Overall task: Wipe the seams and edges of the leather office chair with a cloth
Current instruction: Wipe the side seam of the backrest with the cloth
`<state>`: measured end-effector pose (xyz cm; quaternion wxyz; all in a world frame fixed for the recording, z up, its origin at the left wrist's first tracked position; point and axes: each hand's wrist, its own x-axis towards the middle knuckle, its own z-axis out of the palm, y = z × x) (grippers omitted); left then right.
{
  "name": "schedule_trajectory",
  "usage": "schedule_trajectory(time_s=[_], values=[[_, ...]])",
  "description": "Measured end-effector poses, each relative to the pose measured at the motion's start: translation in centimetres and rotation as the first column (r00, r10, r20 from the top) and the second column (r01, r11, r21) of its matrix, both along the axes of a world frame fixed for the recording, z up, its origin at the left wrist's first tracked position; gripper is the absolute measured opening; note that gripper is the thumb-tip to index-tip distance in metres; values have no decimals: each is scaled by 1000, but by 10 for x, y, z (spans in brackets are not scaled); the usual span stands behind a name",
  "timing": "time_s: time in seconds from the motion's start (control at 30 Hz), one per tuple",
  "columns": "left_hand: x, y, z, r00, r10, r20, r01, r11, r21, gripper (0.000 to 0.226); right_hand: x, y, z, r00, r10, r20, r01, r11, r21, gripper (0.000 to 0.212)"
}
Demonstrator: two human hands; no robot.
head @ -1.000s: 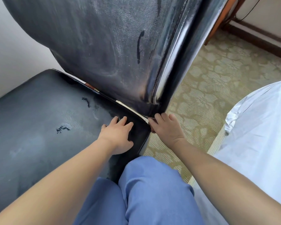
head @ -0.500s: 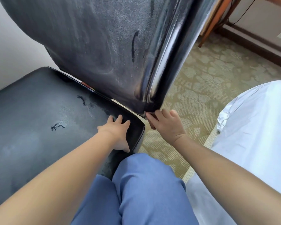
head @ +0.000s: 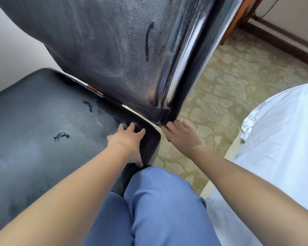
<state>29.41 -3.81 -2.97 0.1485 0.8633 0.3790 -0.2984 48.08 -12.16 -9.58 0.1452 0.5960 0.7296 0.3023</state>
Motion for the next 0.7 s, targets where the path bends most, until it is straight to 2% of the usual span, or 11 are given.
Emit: schedule_trajectory(time_s=[0.07,0.17,0.23,0.4,0.53,0.57,0.63,0.67,0.7], values=[[0,-1,1,1000,3,1,-3,1000,-1,117,3,-6,9,997,39,-59,-33,994,107,19],[0,-1,2,1000,6,-1,-6,1000,-7,116,4,-13,26,975,79,-209,-16,958,287,56],[0,-1,2,1000,6,-2,-6,1000,-11,117,3,-17,29,963,71,-260,19,944,330,63],[4,1,1,1000,5,-17,-5,1000,-14,118,-7,-12,5,976,-30,-215,87,962,260,68],[6,2,0,1000,10,-21,-10,1000,-12,120,-3,-6,-13,983,-51,-175,91,969,231,70],[6,2,0,1000,13,-21,-13,1000,-11,120,-2,-5,-17,987,-47,-152,81,971,224,64],[8,2,0,1000,13,-25,-13,1000,-2,120,0,-4,-22,995,-42,-95,60,979,195,39],[8,2,0,1000,14,-24,-14,1000,1,120,2,-3,-24,995,-49,-86,64,983,174,37],[9,2,0,1000,18,-21,-18,1000,3,120,3,-2,-27,994,-64,-85,76,987,140,44]])
